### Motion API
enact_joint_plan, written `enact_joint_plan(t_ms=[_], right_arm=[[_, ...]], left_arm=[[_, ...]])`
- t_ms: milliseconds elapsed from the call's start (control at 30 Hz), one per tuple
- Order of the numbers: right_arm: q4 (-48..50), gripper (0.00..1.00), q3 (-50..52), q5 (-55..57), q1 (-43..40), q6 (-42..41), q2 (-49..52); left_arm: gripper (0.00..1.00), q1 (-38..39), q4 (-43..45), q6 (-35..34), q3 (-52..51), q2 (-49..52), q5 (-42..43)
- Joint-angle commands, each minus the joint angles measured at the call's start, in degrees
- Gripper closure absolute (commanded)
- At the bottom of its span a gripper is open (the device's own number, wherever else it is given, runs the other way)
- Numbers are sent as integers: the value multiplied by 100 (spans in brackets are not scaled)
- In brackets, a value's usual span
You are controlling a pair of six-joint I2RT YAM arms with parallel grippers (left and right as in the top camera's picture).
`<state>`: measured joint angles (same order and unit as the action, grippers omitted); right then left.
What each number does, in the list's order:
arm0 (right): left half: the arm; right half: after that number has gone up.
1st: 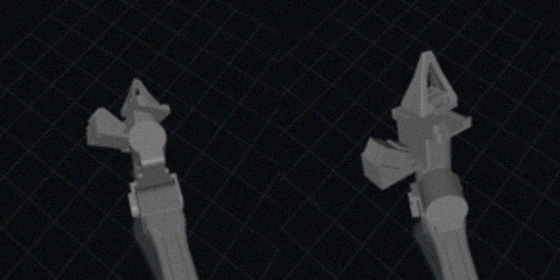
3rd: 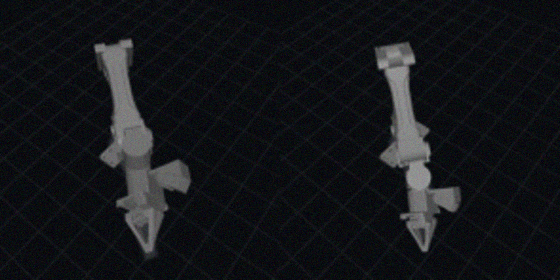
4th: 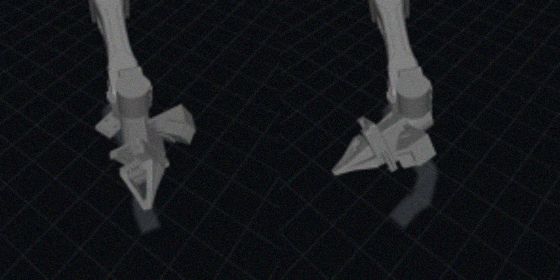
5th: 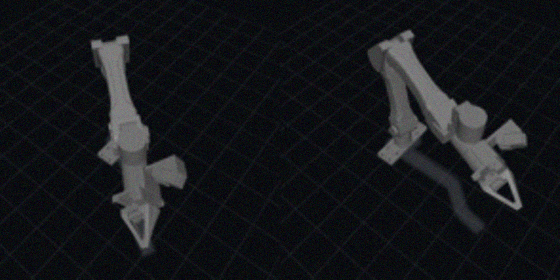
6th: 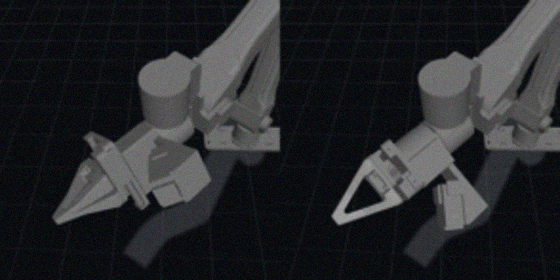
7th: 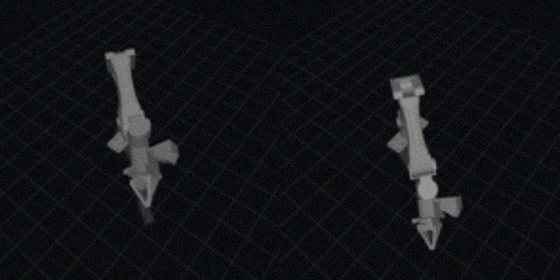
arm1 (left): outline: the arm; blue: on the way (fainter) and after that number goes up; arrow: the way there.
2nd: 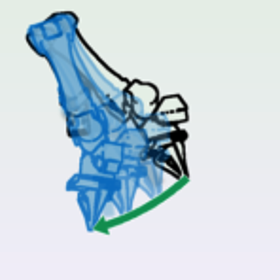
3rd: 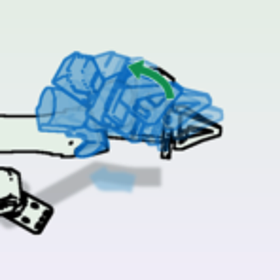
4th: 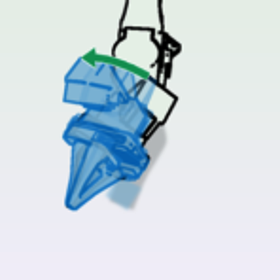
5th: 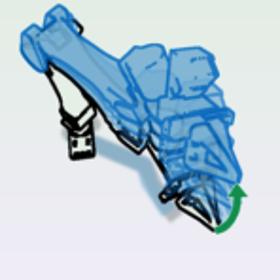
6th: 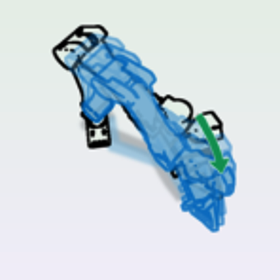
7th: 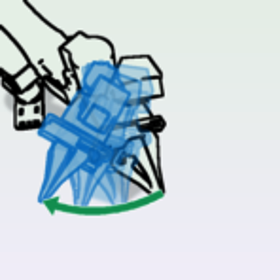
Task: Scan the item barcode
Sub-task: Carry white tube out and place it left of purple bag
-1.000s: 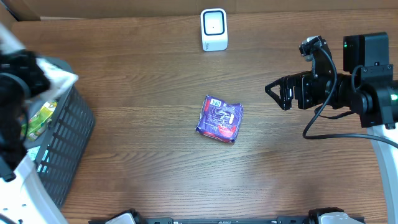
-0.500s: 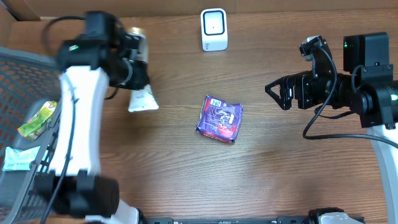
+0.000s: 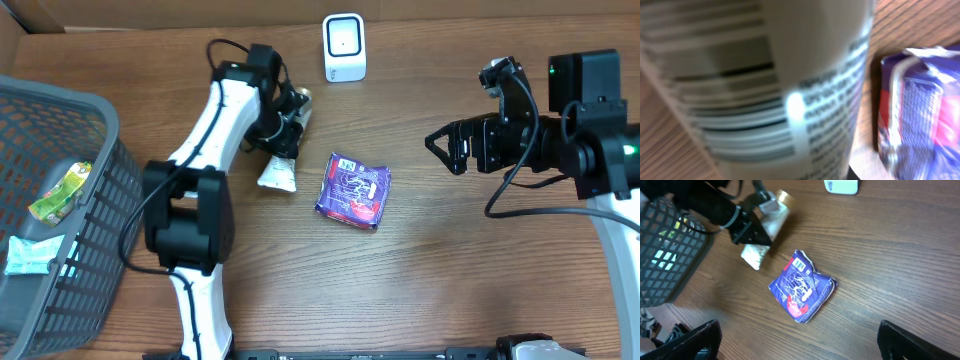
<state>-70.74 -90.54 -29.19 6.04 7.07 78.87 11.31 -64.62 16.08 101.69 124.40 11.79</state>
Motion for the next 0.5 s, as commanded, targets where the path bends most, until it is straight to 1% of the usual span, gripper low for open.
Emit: enact_joint_plan(t_ms=[0, 100, 167, 200, 267, 300, 333, 367, 400, 467], right_arm=[[-4, 0, -136, -52, -15, -22, 153], [-31, 1, -136, -50, -15, -24, 234], [-26, 1, -136, -50, -15, -22, 260], [-17, 1, -136, -50, -15, -22, 260], [-4, 1, -136, -50, -15, -22, 260], [-2, 1, -136, -50, -15, -22, 260], [-2, 1, -136, -50, -15, -22, 260], [-4, 1, -136, -50, -15, -22, 260], [-4, 1, -136, -50, -15, -22, 260], [0, 1, -133, -50, -15, -22, 260]], left_arm=[[96, 66, 87, -317, 39, 125, 179], [96, 90, 149, -551, 39, 162, 186], [95, 105, 162, -586, 42, 160, 203], [91, 109, 162, -586, 42, 160, 238], [74, 111, 155, -584, 42, 160, 323], [60, 114, 155, -586, 42, 160, 330], [53, 116, 155, -588, 42, 160, 330], [42, 114, 157, -588, 42, 160, 328], [33, 114, 160, -588, 42, 160, 326], [24, 103, 153, -586, 44, 160, 256]])
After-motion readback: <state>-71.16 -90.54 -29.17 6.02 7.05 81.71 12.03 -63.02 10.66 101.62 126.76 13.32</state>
